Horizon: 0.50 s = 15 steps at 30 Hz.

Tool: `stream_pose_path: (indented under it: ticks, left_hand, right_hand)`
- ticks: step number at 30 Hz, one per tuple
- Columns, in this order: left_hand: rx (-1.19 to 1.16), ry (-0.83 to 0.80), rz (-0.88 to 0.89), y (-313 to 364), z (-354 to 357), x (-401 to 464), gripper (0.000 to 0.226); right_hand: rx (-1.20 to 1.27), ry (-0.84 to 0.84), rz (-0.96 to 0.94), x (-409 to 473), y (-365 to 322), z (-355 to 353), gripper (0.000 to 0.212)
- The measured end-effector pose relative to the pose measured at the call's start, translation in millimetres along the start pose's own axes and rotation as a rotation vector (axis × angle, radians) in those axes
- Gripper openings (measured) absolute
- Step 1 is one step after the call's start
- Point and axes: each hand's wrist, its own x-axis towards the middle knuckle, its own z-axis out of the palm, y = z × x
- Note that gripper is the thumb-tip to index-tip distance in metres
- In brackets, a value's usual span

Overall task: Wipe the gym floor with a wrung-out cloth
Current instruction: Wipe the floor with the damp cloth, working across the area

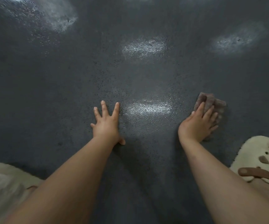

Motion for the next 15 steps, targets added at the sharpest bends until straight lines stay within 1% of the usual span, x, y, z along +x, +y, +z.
stream_pose_path:
  ticks: [2,4,7,10,12,15]
  left_hand:
    - [0.013,0.04,0.017,-5.6,3.1,-3.6,0.134]
    - [-0.018,0.089,0.024,-10.9,8.1,-8.3,0.133]
    - [-0.121,0.129,0.029,-18.8,12.8,-16.5,0.13]
    - [-0.178,0.115,0.08,-38.1,9.2,-18.8,0.124]
    - [-0.151,0.111,0.115,-56.0,5.4,-19.6,0.12]
    - [-0.059,0.113,0.078,-79.7,1.1,-19.5,0.119]
  right_hand:
    - [-0.009,-0.034,-0.033,-9.5,-19.9,6.6,0.053]
    - [-0.053,-0.083,-0.164,-26.7,-41.8,16.2,0.054]
    - [-0.082,-0.152,-0.425,-61.5,-75.5,32.2,0.056]
    - [-0.077,-0.284,-0.722,-104.6,-93.5,46.7,0.056]
    - [-0.122,-0.375,-0.943,-129.3,-91.0,55.4,0.058]
    - [-0.213,-0.373,-1.237,-125.9,-82.8,59.0,0.056]
